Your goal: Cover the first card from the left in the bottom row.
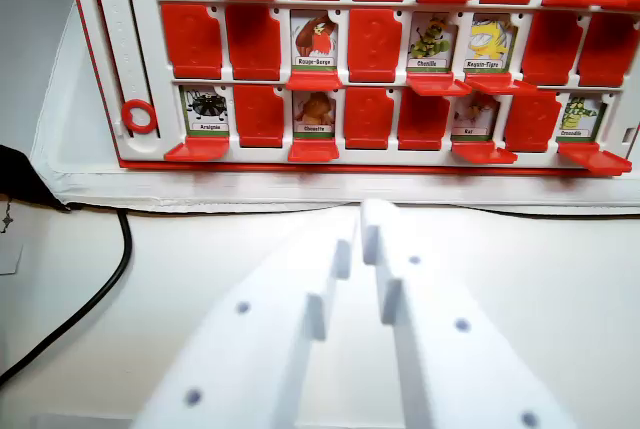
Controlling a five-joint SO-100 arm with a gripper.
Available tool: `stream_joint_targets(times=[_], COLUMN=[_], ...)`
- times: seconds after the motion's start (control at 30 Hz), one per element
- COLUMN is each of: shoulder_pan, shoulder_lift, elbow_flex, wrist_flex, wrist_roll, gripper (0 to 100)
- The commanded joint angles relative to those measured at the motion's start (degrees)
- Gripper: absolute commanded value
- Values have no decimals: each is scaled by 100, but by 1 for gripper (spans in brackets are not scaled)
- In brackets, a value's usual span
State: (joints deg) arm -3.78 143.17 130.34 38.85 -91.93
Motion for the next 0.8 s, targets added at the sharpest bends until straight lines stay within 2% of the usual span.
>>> stream_joint_targets(times=[0.0,0.3,0.5,0.77], shoulder_pan=[-211,-773,-1072,-1239], shoulder_lift=[-176,-1318,-2602,-3858], elbow_flex=[220,993,870,466], wrist_flex=[-826,-2602,-3656,-4342], wrist_roll=[114,272,281,325], gripper=[0,0,0,0])
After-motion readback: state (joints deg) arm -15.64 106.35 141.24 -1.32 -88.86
